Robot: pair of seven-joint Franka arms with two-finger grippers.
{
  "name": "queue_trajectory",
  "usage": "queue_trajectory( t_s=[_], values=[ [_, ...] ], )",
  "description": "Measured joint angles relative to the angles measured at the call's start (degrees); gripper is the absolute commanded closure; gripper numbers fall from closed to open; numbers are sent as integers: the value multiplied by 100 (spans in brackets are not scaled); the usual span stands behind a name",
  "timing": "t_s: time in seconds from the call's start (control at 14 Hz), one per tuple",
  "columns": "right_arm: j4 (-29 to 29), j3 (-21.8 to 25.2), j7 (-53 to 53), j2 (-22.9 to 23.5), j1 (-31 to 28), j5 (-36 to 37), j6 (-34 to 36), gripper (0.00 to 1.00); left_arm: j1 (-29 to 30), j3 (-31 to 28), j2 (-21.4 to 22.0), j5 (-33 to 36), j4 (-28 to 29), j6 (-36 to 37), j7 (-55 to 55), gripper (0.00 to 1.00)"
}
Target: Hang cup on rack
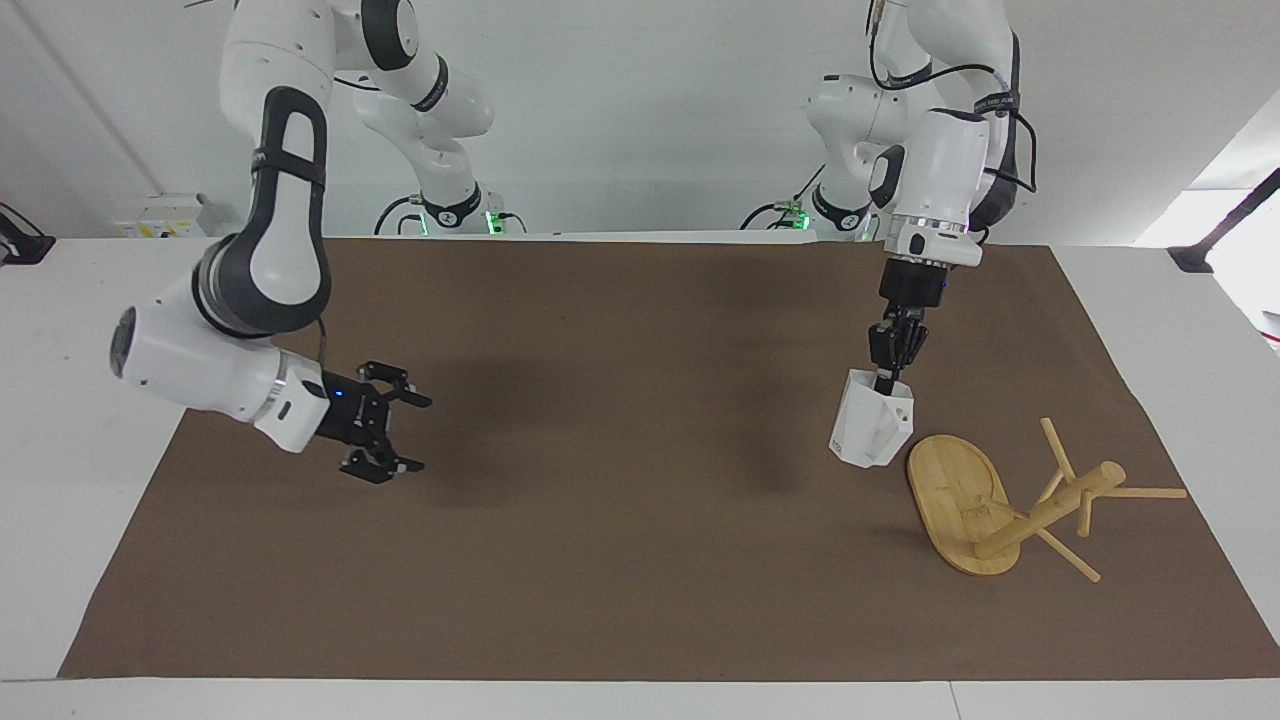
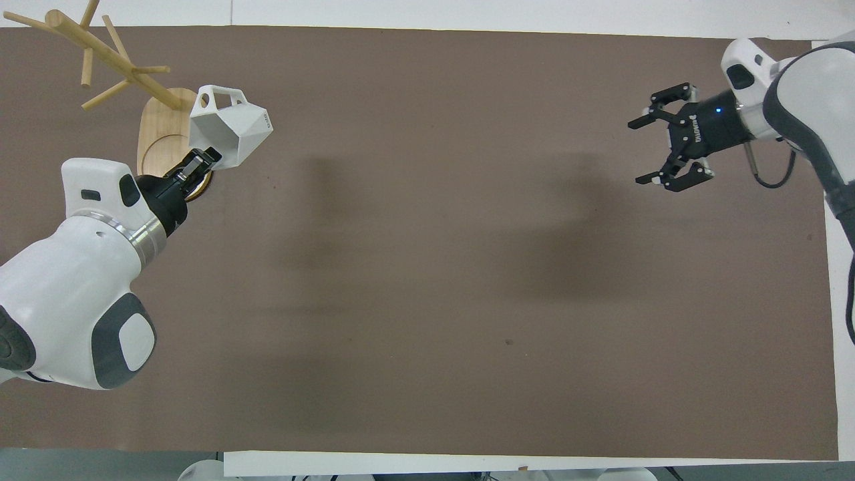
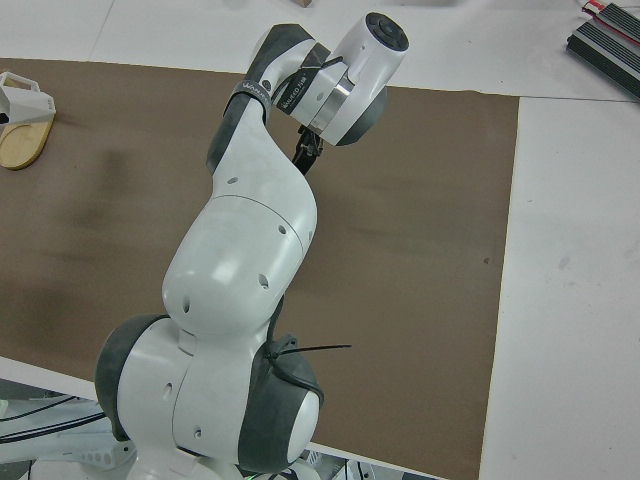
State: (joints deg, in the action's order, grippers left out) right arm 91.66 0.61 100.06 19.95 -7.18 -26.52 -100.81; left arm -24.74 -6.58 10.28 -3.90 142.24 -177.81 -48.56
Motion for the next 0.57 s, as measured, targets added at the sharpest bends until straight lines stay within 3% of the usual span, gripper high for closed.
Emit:
queue_trajectory(
  t_s=[0.21, 0.57],
  values=[
    [3, -1, -1763, -618, -43, 1105, 194, 0, 95, 1, -129, -148, 47, -462, -26, 100],
    [-20, -7, -3868, -1044, 8, 1793, 322, 0, 304, 0, -600, -176, -230, -585, -55, 100]
  ],
)
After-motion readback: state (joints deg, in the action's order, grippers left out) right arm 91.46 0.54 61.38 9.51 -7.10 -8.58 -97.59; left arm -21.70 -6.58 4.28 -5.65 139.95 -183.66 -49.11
